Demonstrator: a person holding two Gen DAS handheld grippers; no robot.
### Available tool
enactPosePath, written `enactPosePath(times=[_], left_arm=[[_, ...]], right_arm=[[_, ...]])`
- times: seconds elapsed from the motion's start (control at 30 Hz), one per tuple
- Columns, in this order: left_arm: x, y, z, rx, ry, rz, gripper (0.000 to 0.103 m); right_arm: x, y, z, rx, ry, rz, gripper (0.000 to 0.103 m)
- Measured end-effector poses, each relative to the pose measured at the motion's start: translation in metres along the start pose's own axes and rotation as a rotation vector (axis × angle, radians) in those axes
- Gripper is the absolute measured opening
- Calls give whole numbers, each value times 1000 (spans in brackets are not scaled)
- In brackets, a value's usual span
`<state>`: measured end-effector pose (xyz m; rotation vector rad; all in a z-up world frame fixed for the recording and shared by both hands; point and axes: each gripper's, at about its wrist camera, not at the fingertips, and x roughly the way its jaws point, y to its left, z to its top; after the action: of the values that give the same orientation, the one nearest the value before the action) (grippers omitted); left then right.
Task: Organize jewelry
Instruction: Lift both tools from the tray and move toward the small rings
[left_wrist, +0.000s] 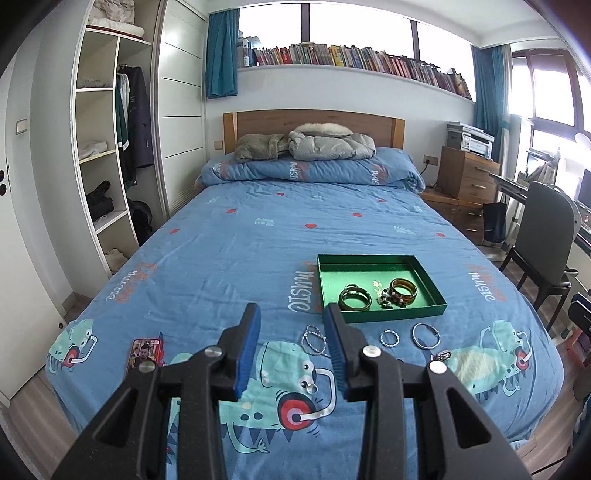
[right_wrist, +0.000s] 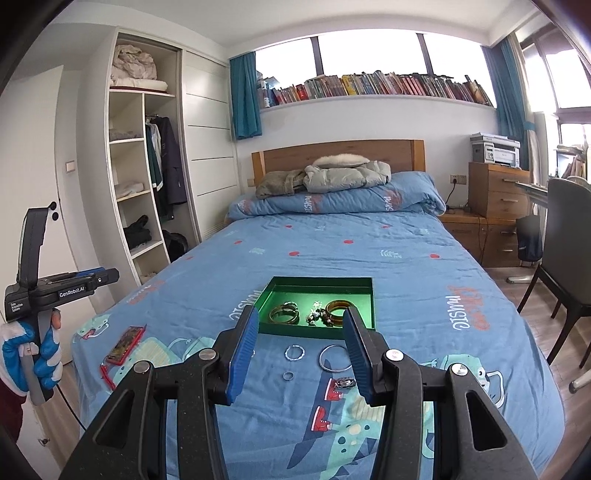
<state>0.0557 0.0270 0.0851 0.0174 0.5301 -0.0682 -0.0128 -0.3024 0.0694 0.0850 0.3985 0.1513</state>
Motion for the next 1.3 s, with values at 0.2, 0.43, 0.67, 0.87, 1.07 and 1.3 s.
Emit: enactPosePath(times=[0.2, 0.43, 0.67, 0.87, 1.07, 1.3], left_arm=[[9, 0, -12, -8, 13, 9, 34], [27, 4, -30, -34, 46, 18, 34], [43, 7, -48, -39, 66, 47, 34], [64, 3, -65, -29, 112, 51, 34], [86, -1, -81, -40, 155, 46, 34], [117, 1, -104, -49, 211, 18, 34]], right_arm=[[10, -10, -10, 21, 23, -7, 47], [26, -24, -22, 52, 52, -18, 47], [38, -34, -33, 68, 64, -35, 47], [54, -42, -45, 82, 98, -37, 47], [73, -52, -55, 108, 133, -39, 47], [99, -51, -71, 116, 187, -30, 47]])
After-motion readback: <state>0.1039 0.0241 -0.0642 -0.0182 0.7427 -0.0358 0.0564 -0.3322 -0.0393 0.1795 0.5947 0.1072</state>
